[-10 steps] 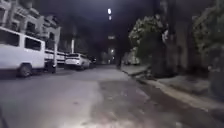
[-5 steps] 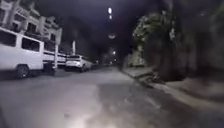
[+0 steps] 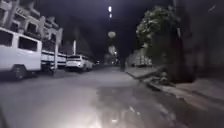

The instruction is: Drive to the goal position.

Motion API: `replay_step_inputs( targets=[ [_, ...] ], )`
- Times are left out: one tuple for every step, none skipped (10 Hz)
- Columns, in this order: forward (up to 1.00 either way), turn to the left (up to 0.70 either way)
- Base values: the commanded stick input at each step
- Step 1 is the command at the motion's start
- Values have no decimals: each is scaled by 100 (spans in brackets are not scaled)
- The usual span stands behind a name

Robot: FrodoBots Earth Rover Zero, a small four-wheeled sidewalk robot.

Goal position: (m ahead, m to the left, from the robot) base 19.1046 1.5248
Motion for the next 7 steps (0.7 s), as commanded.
replay_step_inputs(
  targets=[
    [70, -29],
    [70, 0],
    [70, 0],
    [70, -35],
    [70, -35],
    [70, -35],
    [70, 0]
  ],
)
